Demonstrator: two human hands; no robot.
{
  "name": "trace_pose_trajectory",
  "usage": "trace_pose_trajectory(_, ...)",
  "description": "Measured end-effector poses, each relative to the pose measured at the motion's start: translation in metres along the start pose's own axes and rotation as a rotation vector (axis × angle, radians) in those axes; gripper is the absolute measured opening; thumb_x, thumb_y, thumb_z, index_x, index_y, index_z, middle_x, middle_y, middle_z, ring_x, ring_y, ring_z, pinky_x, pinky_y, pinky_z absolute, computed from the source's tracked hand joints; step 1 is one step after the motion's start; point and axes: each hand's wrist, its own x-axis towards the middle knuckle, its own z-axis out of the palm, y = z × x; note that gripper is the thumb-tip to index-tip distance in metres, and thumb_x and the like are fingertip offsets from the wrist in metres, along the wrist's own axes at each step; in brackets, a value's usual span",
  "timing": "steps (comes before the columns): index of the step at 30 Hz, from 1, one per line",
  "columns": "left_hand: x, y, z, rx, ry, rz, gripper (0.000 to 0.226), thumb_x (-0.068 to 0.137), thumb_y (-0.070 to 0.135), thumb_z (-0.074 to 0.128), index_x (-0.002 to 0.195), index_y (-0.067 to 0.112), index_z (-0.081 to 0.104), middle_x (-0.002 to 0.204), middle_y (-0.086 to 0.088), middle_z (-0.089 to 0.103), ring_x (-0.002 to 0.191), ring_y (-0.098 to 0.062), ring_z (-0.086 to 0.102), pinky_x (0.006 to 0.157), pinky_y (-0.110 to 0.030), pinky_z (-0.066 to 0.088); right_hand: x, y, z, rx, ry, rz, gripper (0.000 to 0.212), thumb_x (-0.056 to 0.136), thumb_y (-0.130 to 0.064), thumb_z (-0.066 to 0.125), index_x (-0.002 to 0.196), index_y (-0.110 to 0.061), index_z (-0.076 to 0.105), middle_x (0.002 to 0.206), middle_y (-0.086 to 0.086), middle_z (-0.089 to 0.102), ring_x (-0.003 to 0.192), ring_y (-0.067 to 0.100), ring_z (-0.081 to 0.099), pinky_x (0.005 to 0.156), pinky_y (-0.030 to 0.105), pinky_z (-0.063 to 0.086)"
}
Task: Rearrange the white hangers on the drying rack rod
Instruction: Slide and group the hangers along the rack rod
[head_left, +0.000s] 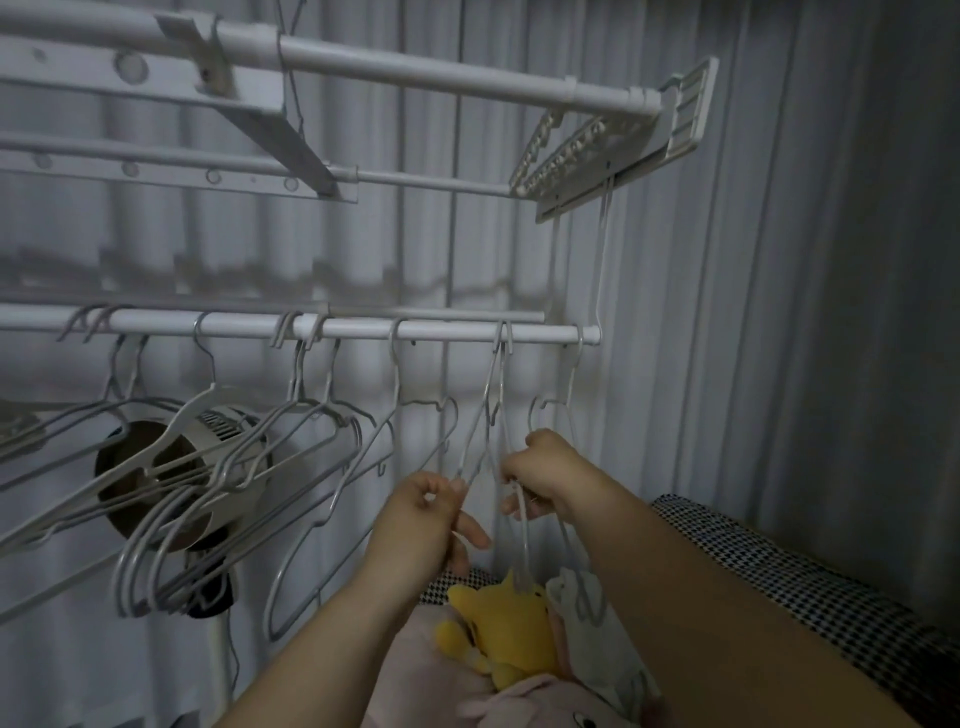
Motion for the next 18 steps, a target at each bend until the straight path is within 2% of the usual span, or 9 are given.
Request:
trace_pose_trajectory(3,0.005,-0.005,-0.006,0.047,0.106,0.026,0.018,0.097,0.016,0.035,0.087,0.009,0.047,0.055,-0.003,0.064,0.021,-0.005,0.034,0.029,-0.011,0.029,-0.002,0.007,0.003,0.01,-0.044,-0.003,0.04,0.088,0.0,0.044,0.126,0.007,0.038,0.091,0.019,0.063,0.045,0.015,0.045,0.041,0.023,0.039)
trace_pose_trajectory(4,0.006,-0.005,-0.008,0.059,0.118,0.034,0.017,0.098,0.016,0.034,0.093,0.007,0.049,0.059,-0.005,0.064,0.021,-0.005,0.035,0.03,-0.011,0.03,-0.001,0.009,0.004,0.017,-0.059,-0.002,0.039,0.089,-0.003,0.043,0.127,0.006,0.037,0.092,0.016,0.066,0.042,0.013,0.044,0.04,0.021,0.038)
trace_pose_trajectory(7,0.011,-0.006,-0.011,0.053,0.122,0.032,0.023,0.098,0.015,0.033,0.109,0.003,0.049,0.063,-0.005,0.064,0.021,-0.007,0.039,0.03,-0.01,0.029,0.005,0.015,0.005,0.027,-0.063,-0.004,0.029,0.09,-0.004,0.041,0.118,0.004,0.043,0.067,0.005,0.058,0.033,0.009,0.041,0.032,0.013,0.034)
trace_pose_trajectory(9,0.013,-0.007,-0.012,0.048,0.135,0.019,0.028,0.098,0.014,0.033,0.118,0.001,0.048,0.064,-0.005,0.064,0.022,-0.007,0.041,0.03,-0.01,0.03,0.008,0.014,0.004,0.078,-0.014,-0.002,0.011,0.088,0.001,0.041,0.089,0.001,0.051,0.062,0.008,0.05,0.038,0.013,0.038,0.03,0.011,0.031)
trace_pose_trajectory(10,0.015,-0.007,-0.013,0.054,0.151,0.021,0.03,0.098,0.013,0.032,0.121,0.002,0.047,0.065,-0.005,0.063,0.022,-0.007,0.041,0.03,-0.01,0.032,0.011,0.013,0.003,0.108,0.011,-0.001,0.017,0.089,0.001,0.04,0.075,-0.001,0.05,0.061,0.009,0.048,0.038,0.013,0.037,0.029,0.011,0.031)
trace_pose_trajectory(12,0.016,-0.007,-0.016,0.074,0.197,0.051,0.032,0.098,0.012,0.032,0.126,0.004,0.045,0.064,-0.005,0.061,0.022,-0.005,0.041,0.03,-0.011,0.034,0.019,0.012,0.0,0.173,0.068,0.002,0.031,0.092,-0.002,0.039,0.062,-0.003,0.047,0.059,0.01,0.047,0.027,0.009,0.038,0.028,0.01,0.033)
trace_pose_trajectory(15,0.017,-0.005,-0.02,0.132,0.247,0.128,0.032,0.098,0.01,0.033,0.125,0.005,0.048,0.063,-0.002,0.06,0.025,-0.004,0.043,0.031,-0.011,0.035,0.028,0.01,-0.008,0.217,0.117,0.013,0.036,0.092,-0.003,0.04,0.057,-0.002,0.045,0.059,0.011,0.046,0.017,0.004,0.031,0.028,0.009,0.031)
trace_pose_trajectory(18,0.019,-0.008,-0.025,0.238,0.296,0.201,0.032,0.097,0.011,0.034,0.125,0.006,0.051,0.063,0.003,0.06,0.04,-0.013,0.048,0.035,-0.01,0.038,0.035,0.005,-0.018,0.207,0.136,0.016,0.034,0.091,-0.002,0.042,0.058,-0.002,0.045,0.057,0.01,0.045,0.017,0.004,0.029,0.03,0.007,0.03)
